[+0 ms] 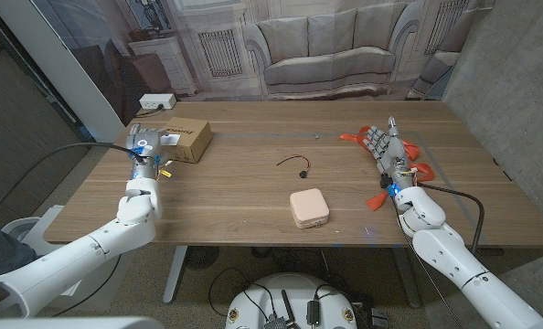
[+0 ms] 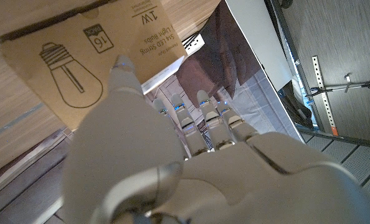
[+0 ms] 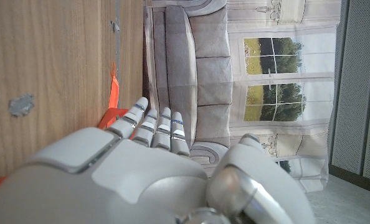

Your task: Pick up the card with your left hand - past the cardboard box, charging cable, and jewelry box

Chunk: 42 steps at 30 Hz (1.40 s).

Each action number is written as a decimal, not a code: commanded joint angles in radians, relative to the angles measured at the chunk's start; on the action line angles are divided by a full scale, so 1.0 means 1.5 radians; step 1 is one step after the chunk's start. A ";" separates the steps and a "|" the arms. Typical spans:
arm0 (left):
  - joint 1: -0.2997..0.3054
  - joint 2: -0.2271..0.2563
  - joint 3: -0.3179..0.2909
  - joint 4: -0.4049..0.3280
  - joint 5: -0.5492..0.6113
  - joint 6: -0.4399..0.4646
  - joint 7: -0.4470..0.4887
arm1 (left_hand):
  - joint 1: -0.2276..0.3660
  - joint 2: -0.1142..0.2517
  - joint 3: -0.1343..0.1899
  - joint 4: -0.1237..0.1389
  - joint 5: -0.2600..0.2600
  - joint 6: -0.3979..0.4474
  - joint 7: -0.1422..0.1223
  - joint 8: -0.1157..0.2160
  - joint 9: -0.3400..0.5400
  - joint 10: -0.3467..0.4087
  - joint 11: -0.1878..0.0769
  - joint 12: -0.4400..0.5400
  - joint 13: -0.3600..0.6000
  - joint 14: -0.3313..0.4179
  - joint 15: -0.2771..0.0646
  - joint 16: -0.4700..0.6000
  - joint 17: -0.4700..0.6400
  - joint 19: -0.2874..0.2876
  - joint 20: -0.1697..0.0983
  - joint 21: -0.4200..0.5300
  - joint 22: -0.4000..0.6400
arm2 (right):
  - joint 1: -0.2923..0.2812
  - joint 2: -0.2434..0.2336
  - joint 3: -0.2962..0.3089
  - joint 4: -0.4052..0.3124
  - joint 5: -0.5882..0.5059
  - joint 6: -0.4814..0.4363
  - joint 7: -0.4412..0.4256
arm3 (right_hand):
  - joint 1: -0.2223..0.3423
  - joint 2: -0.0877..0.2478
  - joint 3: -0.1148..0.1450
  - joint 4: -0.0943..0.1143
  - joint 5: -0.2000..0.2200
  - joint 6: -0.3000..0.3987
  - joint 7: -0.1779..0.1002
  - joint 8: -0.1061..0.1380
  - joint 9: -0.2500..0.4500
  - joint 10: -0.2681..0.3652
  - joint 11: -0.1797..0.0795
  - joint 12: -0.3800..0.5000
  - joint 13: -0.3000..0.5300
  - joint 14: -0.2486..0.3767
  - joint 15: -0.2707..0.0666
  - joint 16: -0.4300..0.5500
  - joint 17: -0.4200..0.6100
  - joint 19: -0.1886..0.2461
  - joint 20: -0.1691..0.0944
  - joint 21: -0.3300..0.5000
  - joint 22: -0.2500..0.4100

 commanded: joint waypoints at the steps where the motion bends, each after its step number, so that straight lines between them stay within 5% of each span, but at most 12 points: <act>1: -0.010 -0.017 0.007 0.026 -0.018 -0.014 0.013 | 0.007 0.002 0.000 0.004 -0.005 0.009 0.000 0.004 0.002 0.007 0.002 -0.003 0.003 0.008 -0.106 0.001 0.002 0.004 -0.029 0.004 0.002 | -0.003 -0.001 0.001 -0.003 -0.001 -0.001 -0.003 | -0.002 0.002 -0.002 0.001 -0.001 0.004 0.001 0.003 0.003 0.006 0.003 -0.002 0.003 0.006 0.001 -0.001 0.003 0.006 -0.004 -0.001 0.003; 15: -0.023 -0.018 0.021 0.046 -0.028 -0.023 0.006 | 0.009 0.004 -0.001 0.008 -0.013 0.034 0.001 0.009 0.003 0.026 0.002 -0.003 0.003 0.016 -0.105 0.001 0.003 0.005 -0.029 0.003 0.002 | -0.004 0.004 -0.004 -0.003 -0.002 -0.001 -0.006 | -0.002 0.002 -0.003 0.000 -0.001 0.005 0.001 0.003 0.003 0.006 0.002 -0.002 0.003 0.007 0.001 -0.001 0.003 0.007 -0.004 -0.003 0.003; 25: -0.021 -0.030 0.018 0.073 -0.028 -0.053 0.072 | 0.032 0.010 0.003 0.012 -0.036 0.124 0.000 0.029 0.003 0.107 0.001 0.000 0.003 0.056 -0.106 0.003 0.002 0.019 -0.036 0.004 0.002 | -0.009 0.002 -0.003 -0.009 -0.004 0.002 -0.007 | -0.002 0.002 -0.004 0.000 -0.001 0.005 0.001 0.003 0.003 0.006 0.002 -0.002 0.003 0.007 0.001 -0.001 0.003 0.008 -0.004 -0.005 0.003; 42: -0.012 -0.033 0.008 0.072 -0.030 -0.055 0.109 | 0.048 0.017 0.011 0.019 -0.055 0.199 0.002 0.046 0.003 0.185 0.001 0.001 0.003 0.102 -0.106 0.005 0.004 0.034 -0.041 0.004 0.002 | -0.015 0.001 0.001 -0.014 -0.002 0.010 -0.003 | -0.002 0.003 -0.005 -0.001 -0.001 0.006 0.000 0.003 0.003 0.006 0.002 -0.002 0.003 0.008 0.002 -0.002 0.003 0.010 -0.003 -0.008 0.003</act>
